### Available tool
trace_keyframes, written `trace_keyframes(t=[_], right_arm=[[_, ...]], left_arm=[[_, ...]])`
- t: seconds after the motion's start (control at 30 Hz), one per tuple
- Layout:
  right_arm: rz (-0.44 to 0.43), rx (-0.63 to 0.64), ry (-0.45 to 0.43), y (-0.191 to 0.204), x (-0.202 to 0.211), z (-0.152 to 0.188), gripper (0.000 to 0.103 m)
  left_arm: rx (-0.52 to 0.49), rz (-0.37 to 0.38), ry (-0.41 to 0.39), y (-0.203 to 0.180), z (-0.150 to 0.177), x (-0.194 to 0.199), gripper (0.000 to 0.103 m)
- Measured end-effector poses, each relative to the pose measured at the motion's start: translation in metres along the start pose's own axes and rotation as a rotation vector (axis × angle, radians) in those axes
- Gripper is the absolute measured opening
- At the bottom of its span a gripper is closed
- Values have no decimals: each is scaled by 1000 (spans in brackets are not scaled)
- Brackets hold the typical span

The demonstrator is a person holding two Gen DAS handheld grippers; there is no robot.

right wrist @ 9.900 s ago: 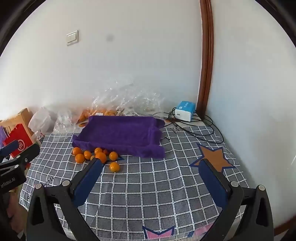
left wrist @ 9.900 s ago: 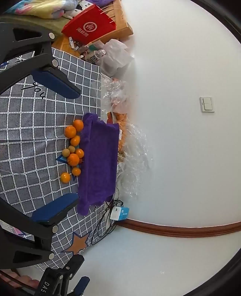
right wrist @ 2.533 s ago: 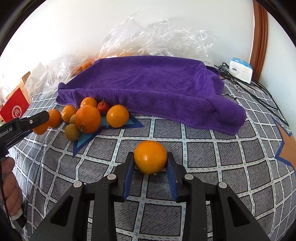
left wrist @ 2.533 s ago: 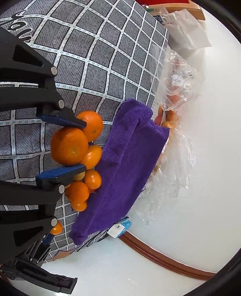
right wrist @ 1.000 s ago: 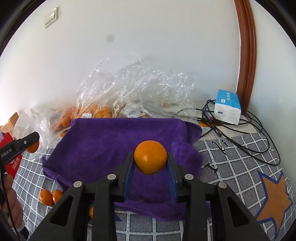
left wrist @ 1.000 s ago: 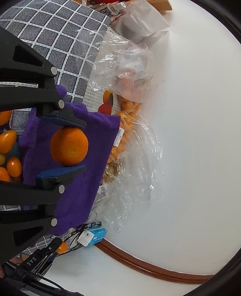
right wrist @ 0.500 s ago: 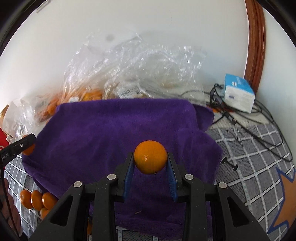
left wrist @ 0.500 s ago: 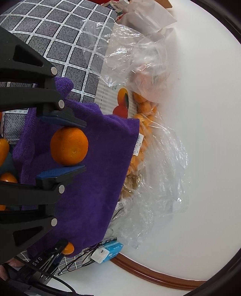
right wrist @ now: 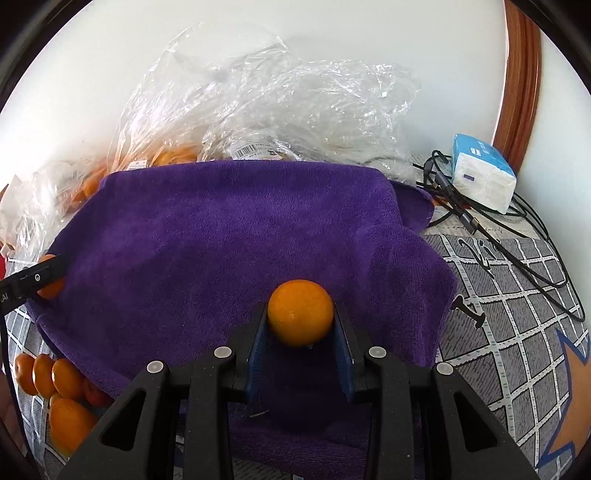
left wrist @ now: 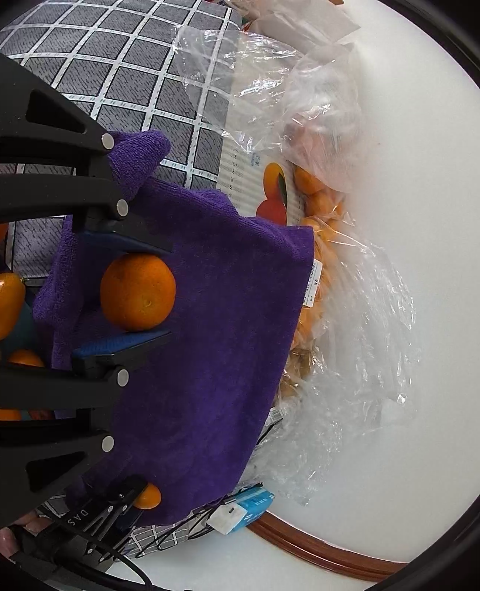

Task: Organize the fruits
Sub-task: 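Carry both held oranges up and over the purple towel, then open both grippers to drop the oranges onto the purple towel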

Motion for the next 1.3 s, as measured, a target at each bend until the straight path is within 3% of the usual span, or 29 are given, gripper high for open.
trace_keyframes(t=[0.33,0.47,0.53,0.73,1.03,1.3], right_arm=[[21,-2,-19,-3,5,1,37],[14,0,-24,-3,8,0,48],[14,10,-34,0,10,0,60],[-13,43,-98,10,26,-1,75],[-33,11,-209,16,66,-13,76],[84,3,-202,11,107,-17,76]], left_arm=[[-7,-18,24,-2,4,-7,38],[-12,-26,19,-1,4,-8,38],[-14,-28,19,-2,3,-8,38],[5,17,-58,-3,-3,9,55],[45,31,-159,-4,-17,43,58],[-8,74,-217,-6,-12,97,58]])
Point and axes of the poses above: each gripper's, at about its wrist camera, not at the fingertips, and x roughly against the way its jaws point, y to its left, z to its underside, the point moved 3 cm from there along -x, roughly the way its jaws point, and after that the axes turned 2 degrees about -y, right-handed, at the moved point
